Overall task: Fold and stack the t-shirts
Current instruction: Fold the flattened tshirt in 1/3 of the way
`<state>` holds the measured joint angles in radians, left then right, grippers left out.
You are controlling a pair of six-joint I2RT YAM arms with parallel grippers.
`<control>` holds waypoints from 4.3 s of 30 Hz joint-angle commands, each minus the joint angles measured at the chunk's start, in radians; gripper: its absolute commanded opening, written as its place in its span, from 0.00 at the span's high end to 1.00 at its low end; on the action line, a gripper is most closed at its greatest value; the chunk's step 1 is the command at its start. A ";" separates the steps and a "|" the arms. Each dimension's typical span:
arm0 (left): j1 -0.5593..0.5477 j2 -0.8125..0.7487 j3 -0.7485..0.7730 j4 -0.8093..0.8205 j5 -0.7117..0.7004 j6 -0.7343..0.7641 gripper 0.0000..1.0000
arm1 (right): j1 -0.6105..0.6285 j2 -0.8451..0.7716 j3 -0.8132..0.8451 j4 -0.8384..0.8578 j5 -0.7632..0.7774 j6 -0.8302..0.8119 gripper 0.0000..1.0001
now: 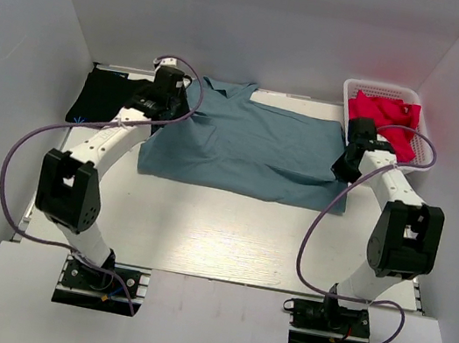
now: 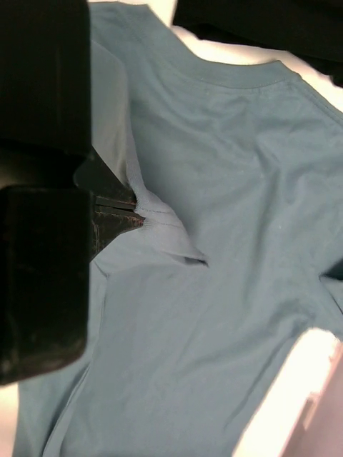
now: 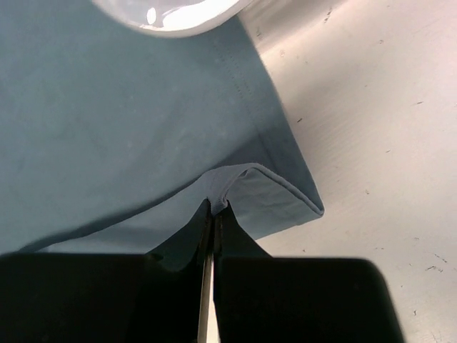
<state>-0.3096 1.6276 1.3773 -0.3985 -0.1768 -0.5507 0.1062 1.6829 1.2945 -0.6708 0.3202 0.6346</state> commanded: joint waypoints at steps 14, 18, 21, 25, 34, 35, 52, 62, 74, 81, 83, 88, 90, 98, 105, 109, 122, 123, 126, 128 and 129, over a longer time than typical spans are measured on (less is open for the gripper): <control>0.053 0.392 0.371 -0.015 -0.150 0.129 0.00 | -0.025 0.115 0.150 -0.029 0.076 0.008 0.39; 0.063 0.457 0.517 -0.132 -0.122 0.129 0.00 | -0.019 0.061 0.118 -0.024 0.071 -0.003 0.23; 0.063 0.402 0.452 -0.142 -0.061 0.129 0.00 | -0.017 -0.012 0.046 -0.003 0.039 -0.019 0.14; 0.063 0.266 0.260 -0.123 -0.013 0.086 0.00 | 0.009 -0.087 -0.075 0.097 -0.082 -0.059 0.10; 0.063 0.021 -0.280 0.075 0.091 -0.063 0.00 | 0.075 -0.031 -0.212 0.258 -0.257 -0.115 0.10; 0.063 0.021 -0.315 0.075 0.068 -0.072 0.00 | 0.078 -0.017 -0.215 0.269 -0.257 -0.115 0.10; 0.049 0.016 -0.527 -0.201 0.045 -0.248 0.00 | 0.096 -0.153 -0.578 0.252 -0.245 -0.058 0.10; 0.038 -0.496 -0.712 -0.416 0.145 -0.292 0.00 | 0.184 -0.498 -0.680 0.139 -0.305 -0.125 0.10; 0.017 -0.173 -0.301 -0.129 0.312 -0.103 0.00 | 0.217 -0.595 -0.532 0.217 -0.253 -0.161 0.10; -0.066 0.225 0.080 -0.252 0.284 -0.040 0.03 | 0.207 -0.436 -0.434 0.162 -0.098 -0.109 0.10; -0.086 0.314 0.149 -0.299 0.234 -0.026 0.08 | 0.202 -0.390 -0.416 0.146 -0.087 -0.101 0.10; -0.126 0.397 0.229 -0.407 0.078 -0.035 0.18 | 0.193 -0.335 -0.416 0.148 -0.090 -0.092 0.10; -0.137 0.406 0.229 -0.407 0.037 -0.052 0.24 | 0.187 -0.331 -0.420 0.158 -0.104 -0.096 0.10; -0.166 0.463 0.262 -0.428 0.013 -0.061 0.49 | 0.162 -0.315 -0.443 0.165 -0.098 -0.111 0.10; -0.166 0.486 0.272 -0.439 0.013 -0.061 0.51 | 0.153 -0.313 -0.448 0.175 -0.113 -0.118 0.10; -0.166 0.495 0.282 -0.439 0.023 -0.061 0.62 | 0.148 -0.315 -0.452 0.178 -0.125 -0.121 0.10; -0.184 0.436 0.310 -0.418 0.033 0.004 1.00 | 0.141 -0.312 -0.454 0.188 -0.139 -0.136 0.10; -0.195 0.425 0.325 -0.418 0.033 0.017 1.00 | 0.141 -0.310 -0.451 0.191 -0.135 -0.138 0.10; -0.216 0.425 0.345 -0.405 0.042 0.053 1.00 | 0.138 -0.315 -0.455 0.192 -0.141 -0.138 0.10; -0.229 0.425 0.345 -0.395 0.042 0.066 1.00 | 0.138 -0.324 -0.460 0.200 -0.141 -0.138 0.10; -0.238 0.434 0.356 -0.395 0.051 0.078 1.00 | 0.138 -0.328 -0.462 0.201 -0.144 -0.138 0.10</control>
<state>-0.5205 2.1189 1.6920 -0.8242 -0.1429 -0.5220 0.2485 1.3678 0.8398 -0.4953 0.1806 0.5117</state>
